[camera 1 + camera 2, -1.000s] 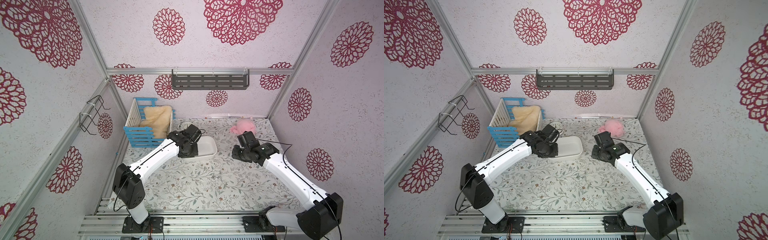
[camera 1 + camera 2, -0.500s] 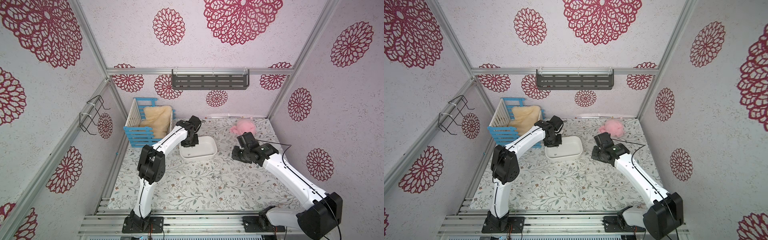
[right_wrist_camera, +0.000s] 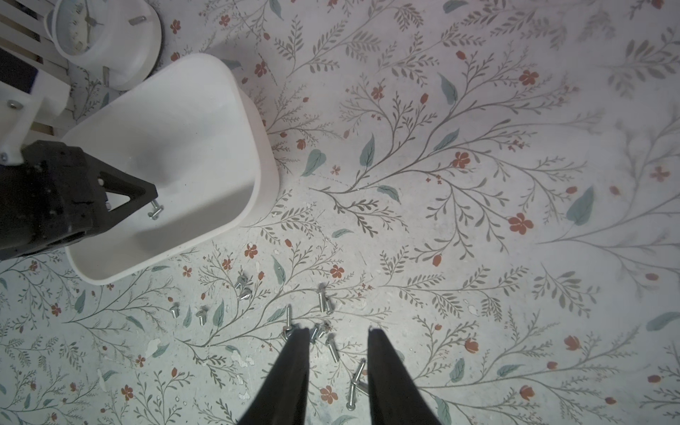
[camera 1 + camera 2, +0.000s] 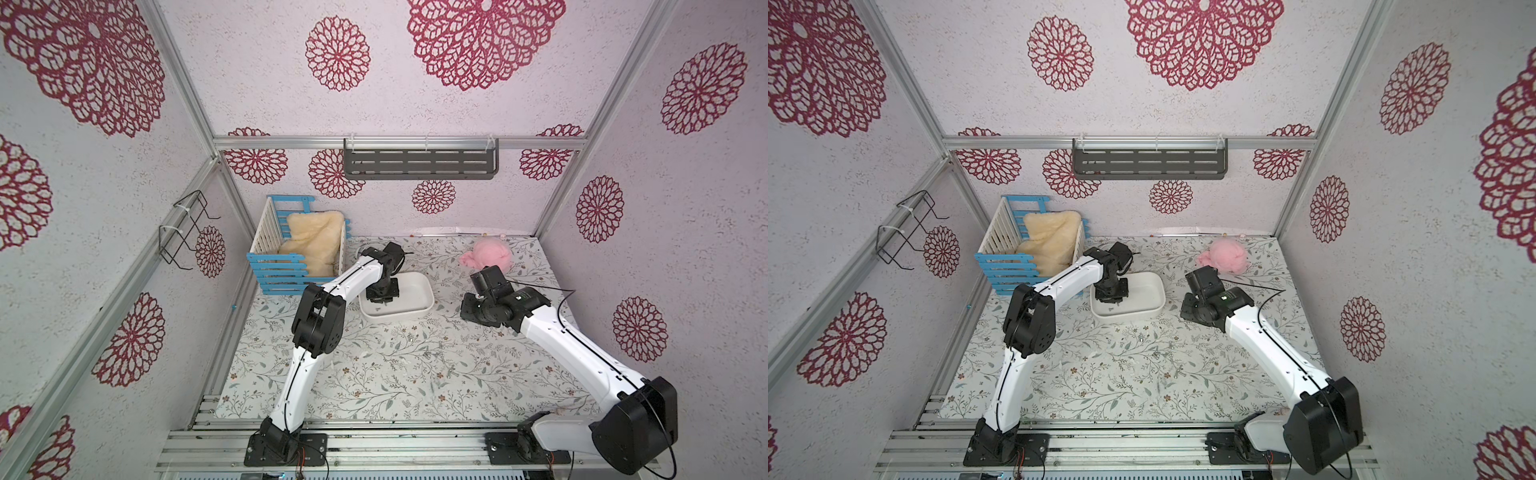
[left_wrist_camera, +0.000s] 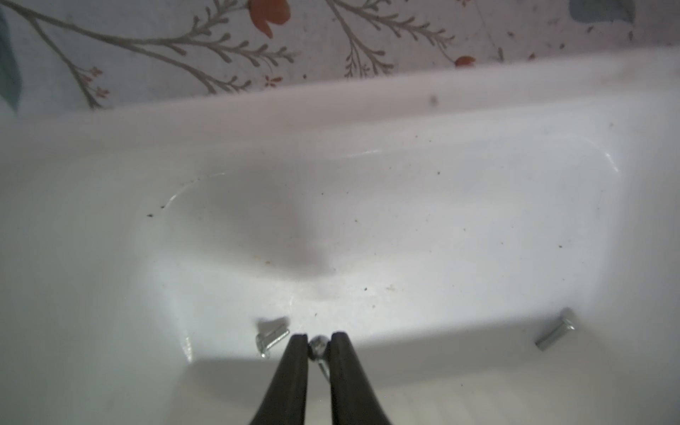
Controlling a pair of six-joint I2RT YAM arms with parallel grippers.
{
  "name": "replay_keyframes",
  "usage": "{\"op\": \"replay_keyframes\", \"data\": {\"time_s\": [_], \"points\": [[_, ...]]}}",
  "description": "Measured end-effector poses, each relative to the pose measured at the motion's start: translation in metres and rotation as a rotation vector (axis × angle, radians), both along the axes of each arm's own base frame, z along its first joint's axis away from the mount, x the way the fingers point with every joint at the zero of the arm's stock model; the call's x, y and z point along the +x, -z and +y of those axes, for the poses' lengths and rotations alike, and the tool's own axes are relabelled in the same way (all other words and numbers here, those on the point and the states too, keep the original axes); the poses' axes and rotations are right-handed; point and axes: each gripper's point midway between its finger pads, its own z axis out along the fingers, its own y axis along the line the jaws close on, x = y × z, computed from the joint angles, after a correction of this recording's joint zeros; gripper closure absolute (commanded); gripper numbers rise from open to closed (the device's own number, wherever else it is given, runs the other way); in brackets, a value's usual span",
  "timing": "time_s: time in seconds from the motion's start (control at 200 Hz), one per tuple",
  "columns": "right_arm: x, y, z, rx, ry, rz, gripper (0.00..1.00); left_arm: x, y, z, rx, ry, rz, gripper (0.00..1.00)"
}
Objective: Put the screws on the desktop into the storage box
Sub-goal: Place the screw in the storage box.
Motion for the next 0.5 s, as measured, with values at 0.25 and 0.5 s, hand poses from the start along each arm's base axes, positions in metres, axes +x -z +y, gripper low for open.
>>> {"op": "replay_keyframes", "data": {"time_s": [0.25, 0.5], "points": [[0.0016, 0.0069, 0.0042, 0.01, -0.005, 0.016, 0.69, 0.0005, 0.0004, 0.0011, 0.001, 0.005, 0.001, 0.75], [0.003, 0.0009, 0.0082, 0.022, -0.003, 0.005, 0.68, -0.008, 0.0007, 0.0083, 0.023, 0.016, 0.013, 0.56]]}}
